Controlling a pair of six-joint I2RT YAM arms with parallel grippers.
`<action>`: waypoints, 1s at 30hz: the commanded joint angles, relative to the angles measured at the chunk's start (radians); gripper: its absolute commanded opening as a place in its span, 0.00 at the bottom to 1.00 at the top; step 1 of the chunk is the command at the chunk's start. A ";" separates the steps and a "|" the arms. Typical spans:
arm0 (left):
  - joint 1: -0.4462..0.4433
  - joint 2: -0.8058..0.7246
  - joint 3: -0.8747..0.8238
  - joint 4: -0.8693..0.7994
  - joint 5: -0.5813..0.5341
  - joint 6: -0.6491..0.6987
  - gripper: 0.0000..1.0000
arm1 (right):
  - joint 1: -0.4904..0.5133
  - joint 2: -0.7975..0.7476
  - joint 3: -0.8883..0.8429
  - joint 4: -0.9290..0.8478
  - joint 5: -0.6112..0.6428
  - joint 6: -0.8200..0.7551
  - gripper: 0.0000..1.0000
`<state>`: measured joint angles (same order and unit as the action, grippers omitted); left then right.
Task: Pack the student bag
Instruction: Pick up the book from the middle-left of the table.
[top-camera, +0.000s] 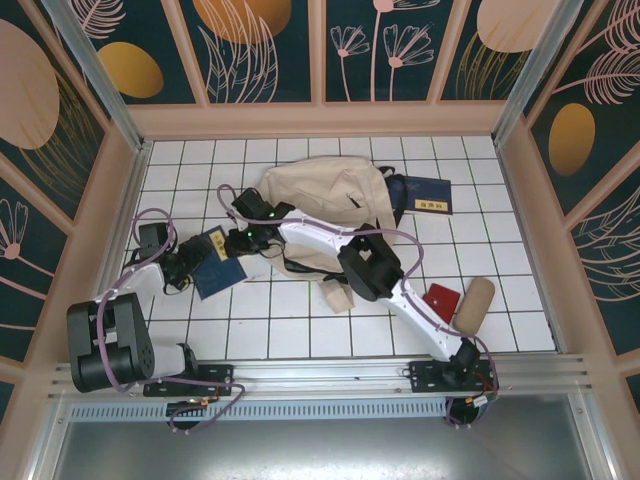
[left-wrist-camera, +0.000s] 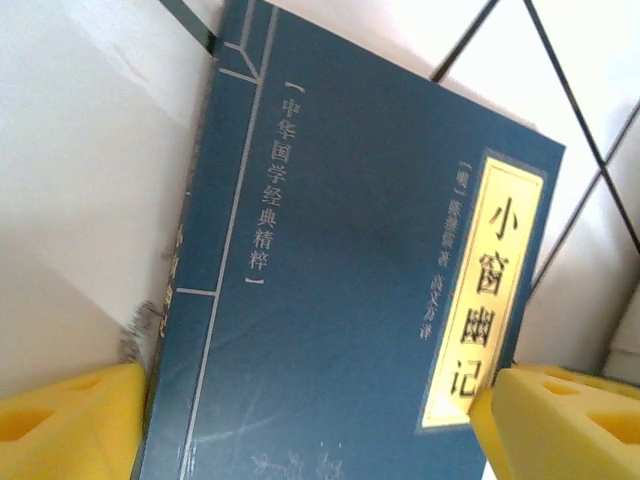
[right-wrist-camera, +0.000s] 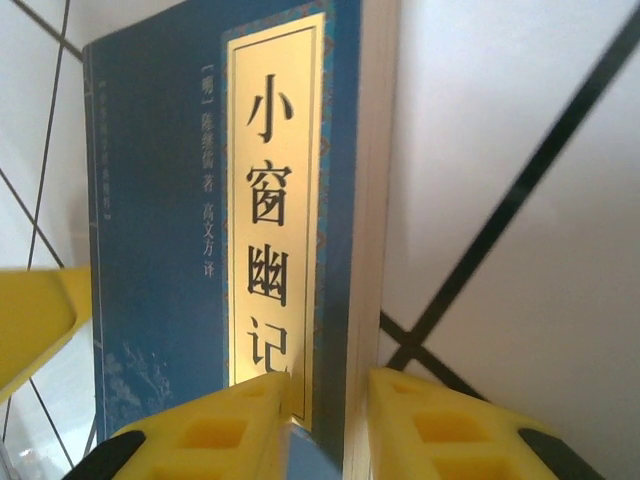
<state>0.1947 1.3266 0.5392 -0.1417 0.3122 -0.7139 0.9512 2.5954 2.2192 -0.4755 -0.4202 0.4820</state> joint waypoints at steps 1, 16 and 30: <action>-0.023 -0.035 -0.007 0.092 0.292 -0.007 0.87 | 0.016 0.035 0.011 0.005 -0.070 0.027 0.26; -0.023 -0.081 -0.035 0.211 0.429 -0.089 0.86 | -0.008 0.027 -0.008 0.026 -0.119 0.064 0.25; -0.023 -0.040 0.009 0.137 0.296 -0.159 0.66 | -0.022 0.015 -0.030 0.033 -0.117 0.084 0.25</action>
<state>0.1783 1.2823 0.5106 0.0261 0.6201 -0.8940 0.9169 2.5973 2.2093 -0.4519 -0.4942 0.5549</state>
